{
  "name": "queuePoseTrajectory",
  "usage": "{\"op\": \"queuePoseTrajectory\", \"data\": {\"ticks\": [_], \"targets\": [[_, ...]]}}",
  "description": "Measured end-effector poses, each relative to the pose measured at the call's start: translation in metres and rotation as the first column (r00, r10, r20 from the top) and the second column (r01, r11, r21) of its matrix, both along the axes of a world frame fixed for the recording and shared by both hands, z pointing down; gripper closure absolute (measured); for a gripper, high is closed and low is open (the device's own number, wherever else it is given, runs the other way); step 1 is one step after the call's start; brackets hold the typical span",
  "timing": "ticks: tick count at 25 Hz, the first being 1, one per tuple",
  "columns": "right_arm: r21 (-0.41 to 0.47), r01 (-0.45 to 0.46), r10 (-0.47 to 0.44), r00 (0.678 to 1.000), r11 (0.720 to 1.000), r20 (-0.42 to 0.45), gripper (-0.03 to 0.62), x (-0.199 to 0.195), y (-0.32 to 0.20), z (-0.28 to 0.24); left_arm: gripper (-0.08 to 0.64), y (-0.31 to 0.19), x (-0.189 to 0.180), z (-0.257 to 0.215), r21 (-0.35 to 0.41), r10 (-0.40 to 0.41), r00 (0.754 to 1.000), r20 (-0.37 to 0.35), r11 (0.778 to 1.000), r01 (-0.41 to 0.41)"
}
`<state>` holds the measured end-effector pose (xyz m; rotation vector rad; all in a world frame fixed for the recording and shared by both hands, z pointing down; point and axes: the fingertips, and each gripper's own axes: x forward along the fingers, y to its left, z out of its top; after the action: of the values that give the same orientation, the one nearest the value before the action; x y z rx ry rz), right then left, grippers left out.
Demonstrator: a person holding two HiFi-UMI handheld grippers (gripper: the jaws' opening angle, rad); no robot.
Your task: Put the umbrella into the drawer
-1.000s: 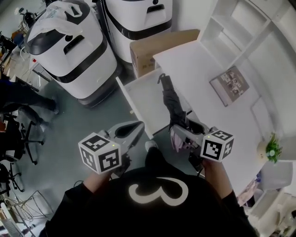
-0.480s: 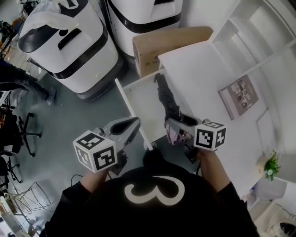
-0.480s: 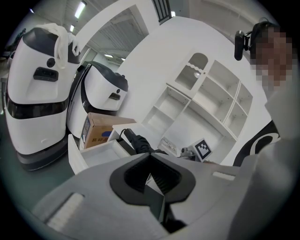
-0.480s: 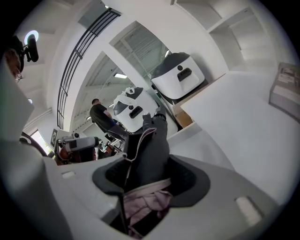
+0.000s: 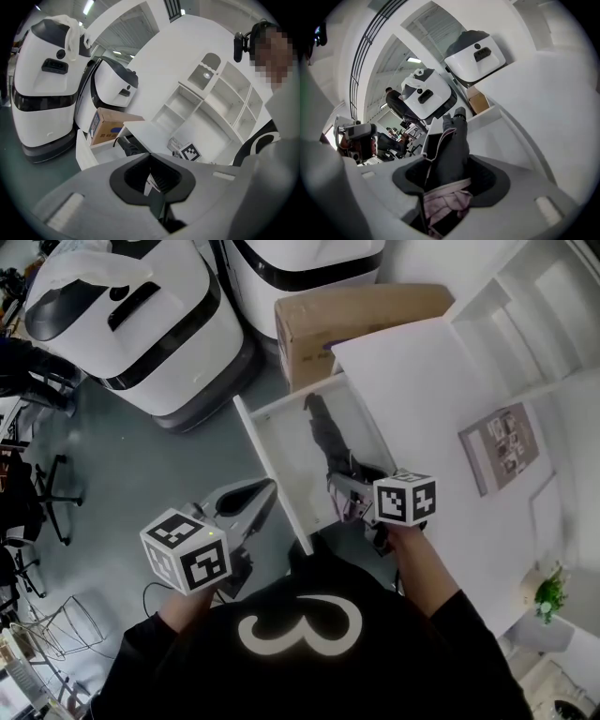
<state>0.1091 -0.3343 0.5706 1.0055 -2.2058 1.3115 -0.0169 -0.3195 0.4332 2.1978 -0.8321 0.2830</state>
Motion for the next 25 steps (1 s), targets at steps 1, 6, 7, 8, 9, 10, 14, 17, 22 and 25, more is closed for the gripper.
{"op": "queuePoseTrajectory", "data": {"ticks": [1, 6, 7, 8, 9, 10, 14, 17, 22, 25], "targets": [[-0.013, 0.003, -0.003, 1.000, 1.000, -0.009, 0.357, -0.001, -0.002, 0.008, 0.551, -0.002, -0.002, 0.002, -0.003, -0.003, 1.000, 0.004, 1.000, 0.003], [-0.056, 0.018, -0.021, 0.999, 0.998, -0.050, 0.357, -0.007, -0.013, 0.043, 0.551, -0.013, -0.014, 0.010, -0.017, -0.030, 0.999, 0.021, 0.999, 0.031], [-0.058, 0.016, -0.020, 0.998, 0.998, -0.059, 0.357, -0.007, -0.015, 0.049, 0.551, -0.015, -0.015, 0.013, -0.022, -0.035, 0.999, 0.022, 0.999, 0.036], [-0.059, 0.014, -0.018, 0.997, 0.998, -0.075, 0.357, -0.007, -0.018, 0.055, 0.551, -0.016, -0.016, 0.015, -0.028, -0.039, 0.999, 0.021, 0.999, 0.040], [-0.060, 0.011, -0.017, 0.995, 0.998, -0.095, 0.357, -0.007, -0.020, 0.061, 0.551, -0.017, -0.016, 0.017, -0.033, -0.043, 0.999, 0.020, 0.999, 0.043], [-0.062, 0.010, -0.017, 0.993, 0.998, -0.116, 0.357, -0.007, -0.022, 0.067, 0.551, -0.018, -0.017, 0.020, -0.038, -0.045, 0.999, 0.019, 0.998, 0.046], [-0.073, 0.026, -0.038, 0.983, 0.997, -0.179, 0.357, -0.007, -0.028, 0.090, 0.551, -0.023, -0.023, 0.028, -0.054, -0.053, 0.998, 0.027, 0.997, 0.055], [-0.083, 0.042, -0.059, 0.974, 0.996, -0.217, 0.358, -0.006, -0.030, 0.106, 0.551, -0.026, -0.028, 0.035, -0.070, -0.064, 0.997, 0.036, 0.995, 0.066], [-0.081, 0.079, -0.101, 0.945, 0.994, -0.312, 0.357, -0.005, -0.031, 0.129, 0.551, -0.027, -0.030, 0.044, -0.087, -0.072, 0.997, 0.025, 0.994, 0.074], [-0.077, 0.109, -0.129, 0.925, 0.991, -0.357, 0.357, -0.007, -0.031, 0.140, 0.551, -0.029, -0.037, 0.048, -0.093, -0.084, 0.996, 0.025, 0.992, 0.086]]}}
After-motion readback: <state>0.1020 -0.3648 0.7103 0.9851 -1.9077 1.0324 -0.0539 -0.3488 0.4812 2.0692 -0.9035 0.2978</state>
